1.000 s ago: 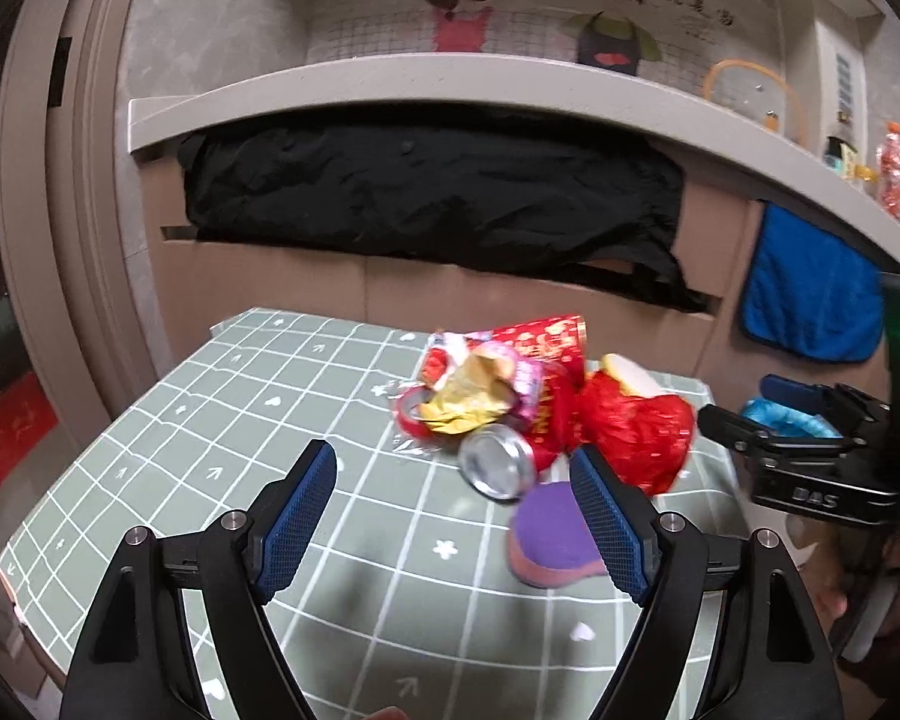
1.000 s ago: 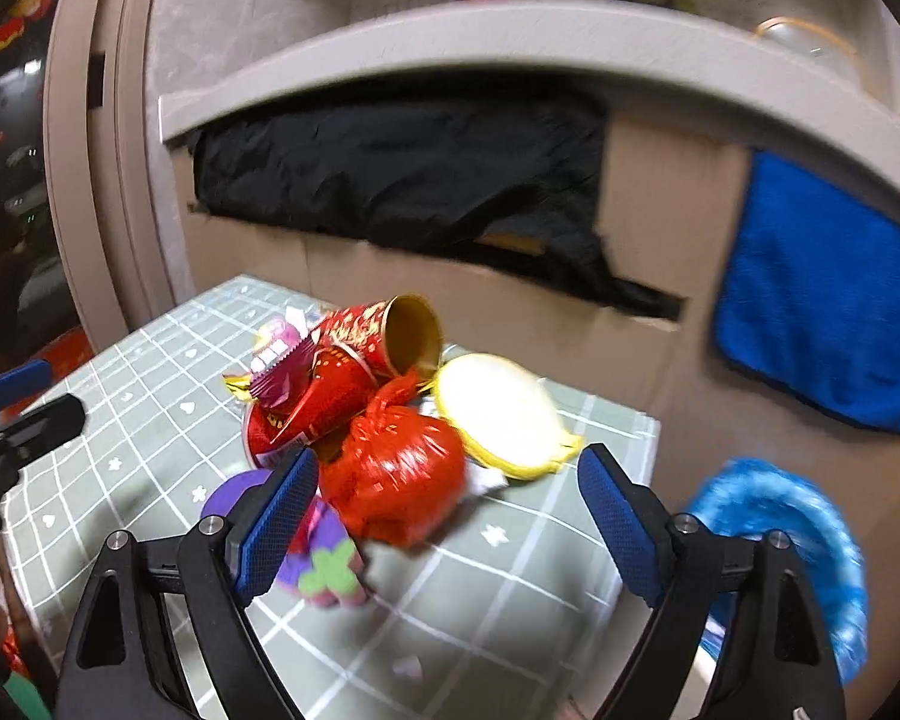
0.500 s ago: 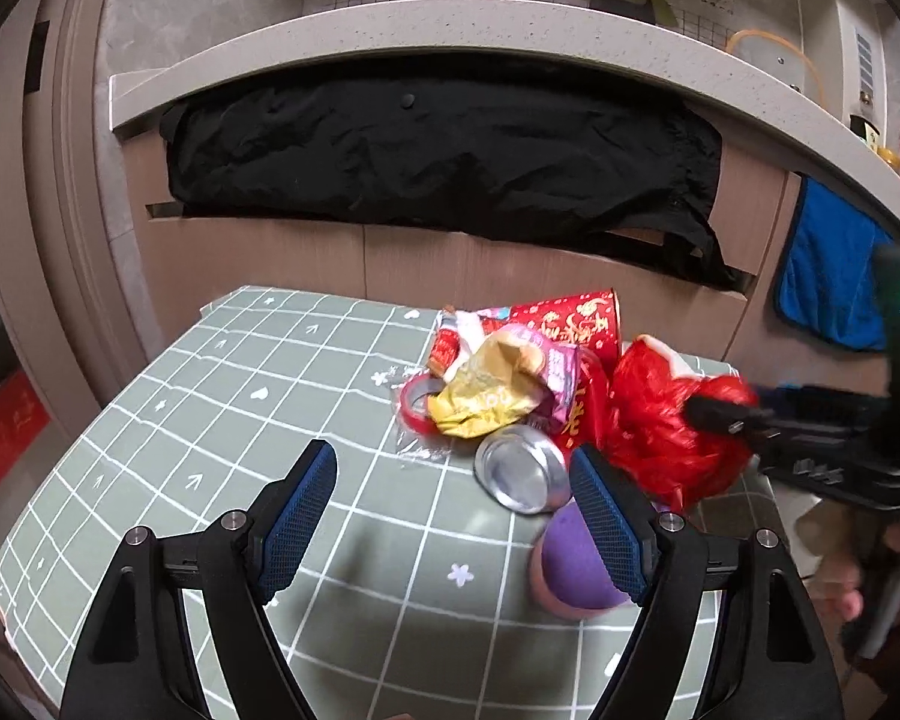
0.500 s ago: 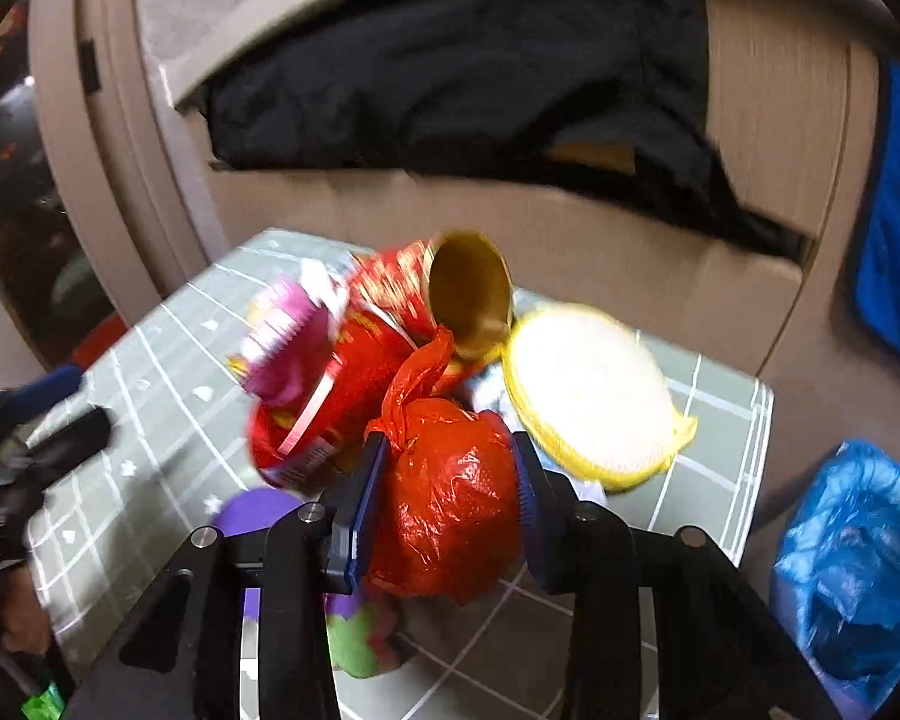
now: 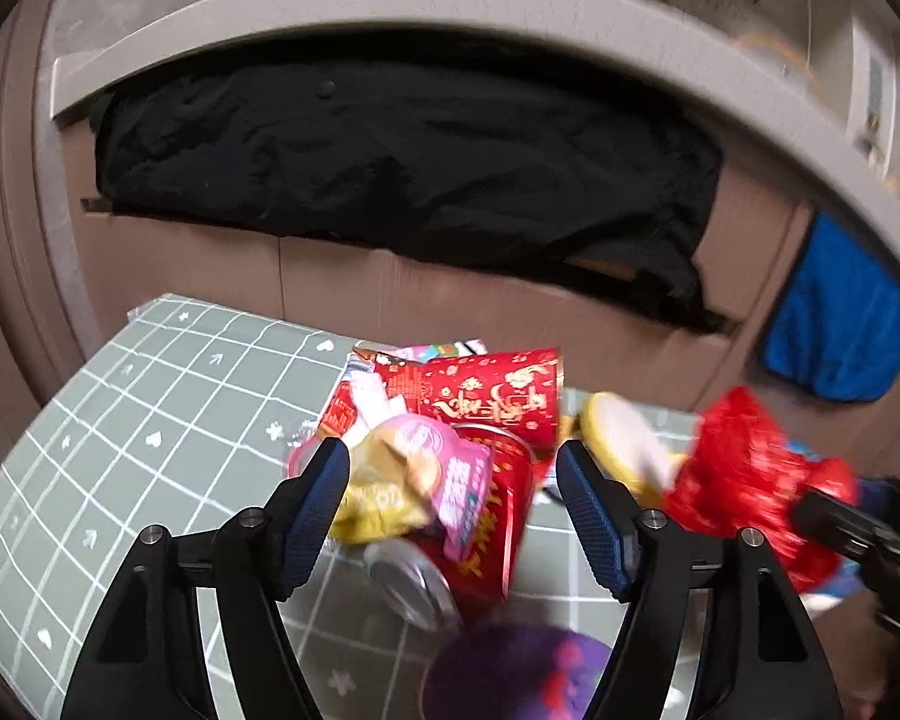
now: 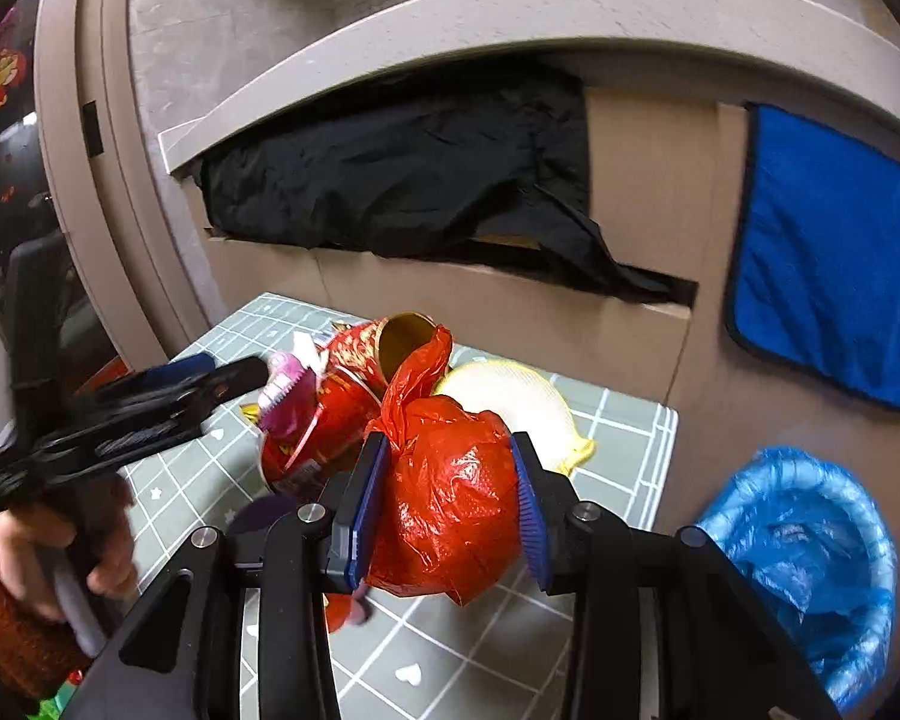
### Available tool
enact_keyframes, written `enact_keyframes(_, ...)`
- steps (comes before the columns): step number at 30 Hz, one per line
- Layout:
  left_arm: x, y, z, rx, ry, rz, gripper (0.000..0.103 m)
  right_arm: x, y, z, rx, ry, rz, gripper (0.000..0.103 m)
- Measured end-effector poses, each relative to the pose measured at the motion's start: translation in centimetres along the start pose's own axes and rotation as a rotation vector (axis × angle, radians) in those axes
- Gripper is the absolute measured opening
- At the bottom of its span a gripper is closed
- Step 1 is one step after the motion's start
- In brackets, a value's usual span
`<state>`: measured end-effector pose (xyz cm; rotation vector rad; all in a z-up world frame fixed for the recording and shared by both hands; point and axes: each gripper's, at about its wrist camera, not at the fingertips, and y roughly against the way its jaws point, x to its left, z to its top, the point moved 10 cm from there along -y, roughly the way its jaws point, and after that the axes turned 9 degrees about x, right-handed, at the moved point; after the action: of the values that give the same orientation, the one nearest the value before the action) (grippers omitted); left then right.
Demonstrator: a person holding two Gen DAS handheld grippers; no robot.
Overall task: Collect trash
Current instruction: 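Grasp the red plastic bag with the right tool while the left tool grasps a pink snack wrapper, then carry both items over the blue-lined bin and open both tools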
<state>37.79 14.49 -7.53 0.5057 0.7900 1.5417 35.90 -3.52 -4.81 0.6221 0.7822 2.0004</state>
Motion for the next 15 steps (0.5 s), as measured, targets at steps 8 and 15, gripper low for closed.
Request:
enact_keyframes(8, 0.8, -4.1, -0.8, 0.115, 0.038, -0.062, 0.026, -0.4, 0.3, -1.2, 0.027, -0.010, -0.006, 0.037)
enact_keyframes(15, 1.8, 1.3, 0.3, -0.005, 0.020, -0.057, 0.023, 0.0, 1.9, 0.0, -0.011, -0.014, 0.003, 0.037)
